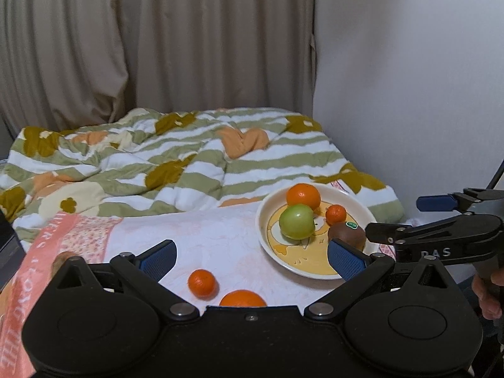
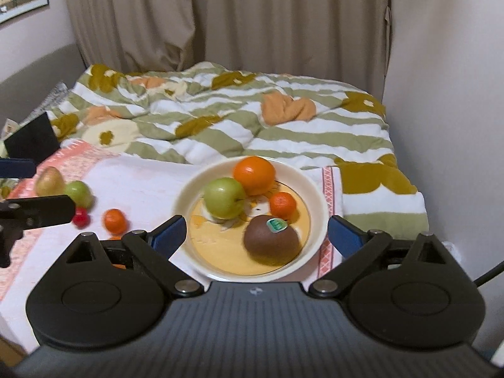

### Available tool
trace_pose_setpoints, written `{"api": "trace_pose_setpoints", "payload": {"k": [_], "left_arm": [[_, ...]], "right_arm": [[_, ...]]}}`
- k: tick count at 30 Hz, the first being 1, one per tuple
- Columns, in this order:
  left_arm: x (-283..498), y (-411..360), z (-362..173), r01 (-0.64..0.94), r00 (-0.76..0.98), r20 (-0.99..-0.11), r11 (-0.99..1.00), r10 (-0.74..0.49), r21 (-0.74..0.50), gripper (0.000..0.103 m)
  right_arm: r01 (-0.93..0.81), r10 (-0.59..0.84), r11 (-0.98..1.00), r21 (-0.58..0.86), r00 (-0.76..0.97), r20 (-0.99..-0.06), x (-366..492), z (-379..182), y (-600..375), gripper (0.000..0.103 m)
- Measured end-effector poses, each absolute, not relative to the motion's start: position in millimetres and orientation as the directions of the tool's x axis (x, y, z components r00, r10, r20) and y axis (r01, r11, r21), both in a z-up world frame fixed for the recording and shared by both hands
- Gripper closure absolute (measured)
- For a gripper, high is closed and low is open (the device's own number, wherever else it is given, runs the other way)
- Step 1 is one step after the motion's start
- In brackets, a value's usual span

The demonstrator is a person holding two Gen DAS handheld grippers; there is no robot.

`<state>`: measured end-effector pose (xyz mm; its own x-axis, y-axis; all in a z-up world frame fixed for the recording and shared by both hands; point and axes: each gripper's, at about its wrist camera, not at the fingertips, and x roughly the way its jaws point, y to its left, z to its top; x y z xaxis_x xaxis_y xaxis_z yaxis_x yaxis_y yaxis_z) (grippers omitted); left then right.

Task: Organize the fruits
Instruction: 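Withdraw both open tools from the bowl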

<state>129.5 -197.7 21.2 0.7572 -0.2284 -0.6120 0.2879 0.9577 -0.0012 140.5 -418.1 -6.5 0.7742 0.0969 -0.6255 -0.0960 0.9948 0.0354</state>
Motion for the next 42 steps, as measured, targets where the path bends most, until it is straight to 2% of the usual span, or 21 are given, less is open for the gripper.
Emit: {"api": "trace_pose_setpoints", "payload": {"k": [13,21,31,42], "left_arm": [[61,-139,50,0.122,0.839,-0.535,0.992,-0.097,0.011,0.000],[57,-73,54,0.068,0.850,-0.525,0.997,-0.040,0.035,0.000],[86,2,41,0.119,0.841,-0.535,0.992,-0.086,0.028,0.000],[151,56,-7,0.303,0.768,-0.597,0.953,-0.232,0.020,0.000]], "right_arm": [[-0.196,0.185,0.980,0.045,0.789,-0.586,84,34,-378,0.000],[-0.152,0.196,0.981,0.124,0.779,-0.595,68,43,-339,0.000],[0.015,0.070,0.991,0.131,0.782,-0.620,59,34,-264,0.000],[0.251,-0.091,0.958,0.138,0.723,-0.685,78,-5,-204,0.000]]}}
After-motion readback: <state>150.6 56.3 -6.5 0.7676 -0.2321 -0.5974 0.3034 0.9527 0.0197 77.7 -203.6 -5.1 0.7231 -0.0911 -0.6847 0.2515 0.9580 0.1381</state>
